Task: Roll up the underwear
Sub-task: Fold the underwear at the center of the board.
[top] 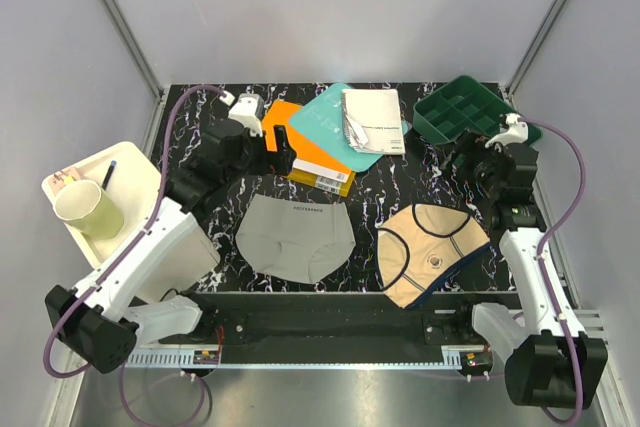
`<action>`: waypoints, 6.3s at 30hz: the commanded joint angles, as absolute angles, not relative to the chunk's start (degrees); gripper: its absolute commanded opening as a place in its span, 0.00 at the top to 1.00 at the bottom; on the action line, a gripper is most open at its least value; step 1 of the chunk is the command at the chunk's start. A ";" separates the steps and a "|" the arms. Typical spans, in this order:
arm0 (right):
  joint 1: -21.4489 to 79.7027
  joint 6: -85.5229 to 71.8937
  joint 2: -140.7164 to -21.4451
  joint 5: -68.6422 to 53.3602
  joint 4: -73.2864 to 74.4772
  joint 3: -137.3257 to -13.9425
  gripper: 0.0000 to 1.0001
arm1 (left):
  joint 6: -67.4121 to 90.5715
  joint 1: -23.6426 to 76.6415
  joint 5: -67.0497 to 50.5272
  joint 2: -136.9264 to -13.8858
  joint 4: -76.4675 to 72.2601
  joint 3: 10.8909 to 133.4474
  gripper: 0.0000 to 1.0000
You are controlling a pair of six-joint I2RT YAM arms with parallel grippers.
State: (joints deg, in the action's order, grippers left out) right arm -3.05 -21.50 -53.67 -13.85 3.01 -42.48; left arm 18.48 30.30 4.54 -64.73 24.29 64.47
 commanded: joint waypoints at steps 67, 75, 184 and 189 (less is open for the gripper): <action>33.31 -23.90 -101.43 -11.10 -1.24 -52.03 1.00 | 32.70 29.79 6.76 -83.68 -12.92 31.47 0.01; 33.31 -26.01 -97.64 -4.31 3.77 -49.83 1.00 | 32.43 29.71 6.51 -82.79 -12.13 31.38 0.01; 40.69 -29.44 -99.22 5.89 34.54 -84.63 1.00 | 33.93 47.46 -2.20 -75.15 -0.53 42.28 1.00; 41.57 -29.09 -101.51 6.59 35.68 -88.41 1.00 | 33.84 45.71 -2.37 -71.55 1.22 40.43 1.00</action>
